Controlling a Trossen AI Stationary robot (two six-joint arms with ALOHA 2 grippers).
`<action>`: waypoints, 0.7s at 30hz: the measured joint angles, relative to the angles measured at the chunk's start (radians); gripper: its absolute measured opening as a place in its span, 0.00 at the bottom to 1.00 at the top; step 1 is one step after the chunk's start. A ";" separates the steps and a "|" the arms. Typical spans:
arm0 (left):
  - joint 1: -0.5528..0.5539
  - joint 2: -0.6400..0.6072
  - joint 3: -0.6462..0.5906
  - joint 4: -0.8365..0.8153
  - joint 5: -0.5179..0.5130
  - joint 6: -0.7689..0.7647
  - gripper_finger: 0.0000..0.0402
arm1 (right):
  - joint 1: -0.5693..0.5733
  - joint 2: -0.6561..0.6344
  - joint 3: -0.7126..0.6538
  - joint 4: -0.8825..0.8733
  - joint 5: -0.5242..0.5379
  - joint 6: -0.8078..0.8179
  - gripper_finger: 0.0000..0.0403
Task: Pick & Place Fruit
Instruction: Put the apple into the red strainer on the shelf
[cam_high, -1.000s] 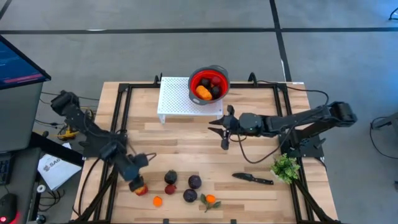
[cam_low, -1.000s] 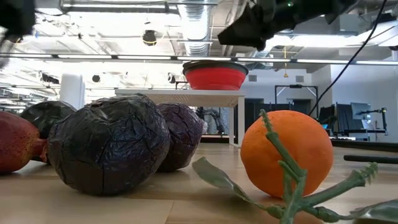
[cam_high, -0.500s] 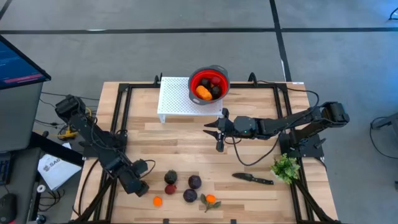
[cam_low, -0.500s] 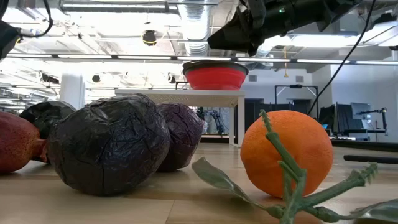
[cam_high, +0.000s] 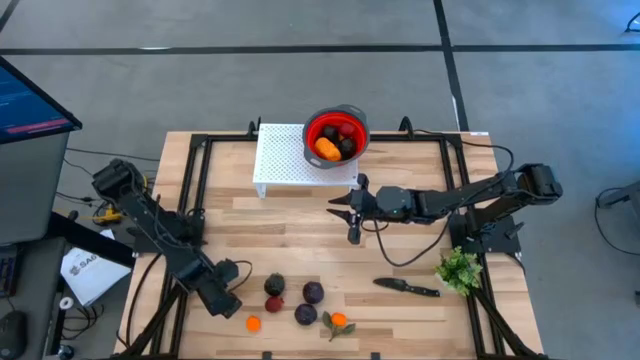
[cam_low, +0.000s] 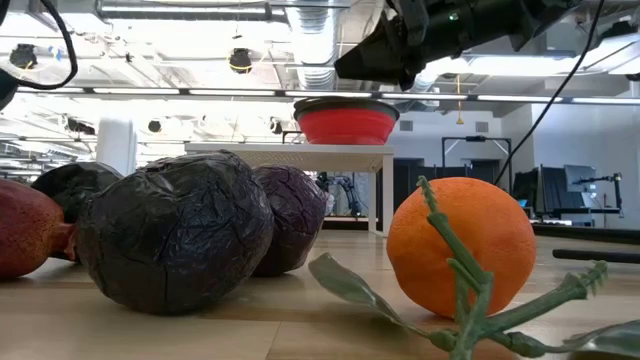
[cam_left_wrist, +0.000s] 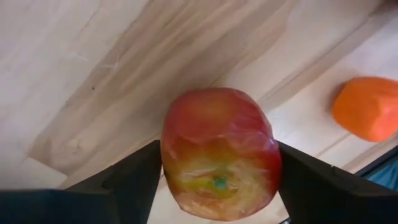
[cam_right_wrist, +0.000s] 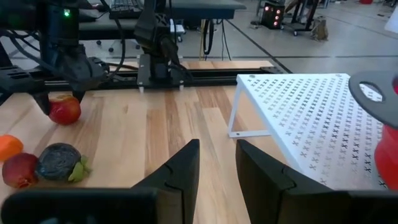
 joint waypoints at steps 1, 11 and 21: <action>0.009 -0.001 0.000 0.000 -0.008 0.011 0.67 | 0.000 0.000 0.000 -0.007 0.000 0.000 0.24; 0.388 -0.044 0.068 0.048 -0.034 0.577 0.56 | 0.040 -0.117 0.000 -0.373 0.001 0.033 0.24; 0.931 0.077 0.523 0.187 0.013 1.459 0.57 | 0.162 -0.244 0.001 -0.717 0.156 0.275 0.24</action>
